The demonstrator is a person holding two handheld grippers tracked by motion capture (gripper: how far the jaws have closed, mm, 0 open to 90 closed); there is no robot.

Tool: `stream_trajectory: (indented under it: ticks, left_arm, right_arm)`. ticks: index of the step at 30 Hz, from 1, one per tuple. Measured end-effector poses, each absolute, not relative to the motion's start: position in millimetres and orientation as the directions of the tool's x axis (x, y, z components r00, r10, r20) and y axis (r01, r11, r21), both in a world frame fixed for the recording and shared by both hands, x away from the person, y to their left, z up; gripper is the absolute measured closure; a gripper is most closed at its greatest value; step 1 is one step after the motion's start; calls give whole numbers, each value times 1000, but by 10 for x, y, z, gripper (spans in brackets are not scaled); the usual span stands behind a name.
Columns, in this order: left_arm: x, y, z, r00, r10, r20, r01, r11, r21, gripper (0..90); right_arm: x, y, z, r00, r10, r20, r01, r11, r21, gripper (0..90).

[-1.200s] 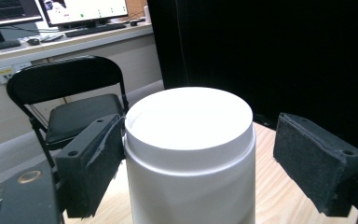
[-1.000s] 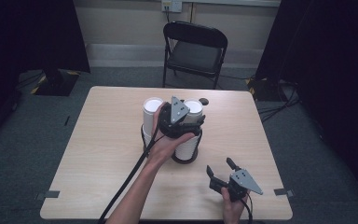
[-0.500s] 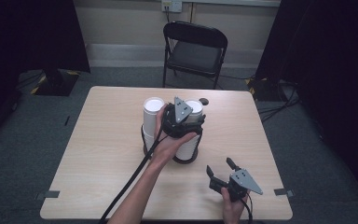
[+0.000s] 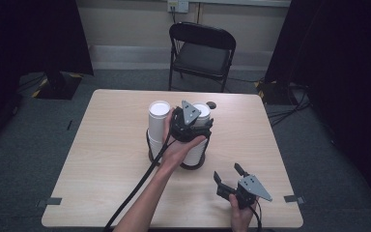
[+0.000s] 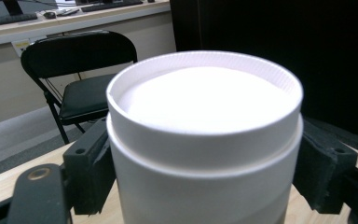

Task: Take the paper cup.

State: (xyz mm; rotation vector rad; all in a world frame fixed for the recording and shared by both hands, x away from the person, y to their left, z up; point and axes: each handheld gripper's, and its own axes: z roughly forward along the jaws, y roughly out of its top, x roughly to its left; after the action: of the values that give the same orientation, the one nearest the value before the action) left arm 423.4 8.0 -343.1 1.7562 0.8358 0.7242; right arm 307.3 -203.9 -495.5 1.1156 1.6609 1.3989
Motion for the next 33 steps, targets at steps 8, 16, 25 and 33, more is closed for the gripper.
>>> stream_trajectory:
  ticks: [8, 16, 25, 33]
  left_arm:
    - [4279, 38, -3503, 581, 809, 93, 223, -267, 938, 160]
    - [4294, 58, -3483, 581, 812, 57, 245, -242, 939, 187]
    - [4305, 77, -3465, 594, 804, 34, 248, -224, 943, 190]
    - [4265, 138, -3351, 602, 799, -5, 208, -151, 967, 191]
  right_arm:
    - [3074, -2039, -4955, -396, 918, 24, 180, 53, 982, 162]
    - [3075, -2038, -4955, -396, 918, 24, 181, 52, 982, 163]
    - [3076, -2038, -4955, -397, 918, 23, 180, 53, 982, 162]
    - [3077, -2039, -4955, -398, 917, 24, 181, 52, 982, 162]
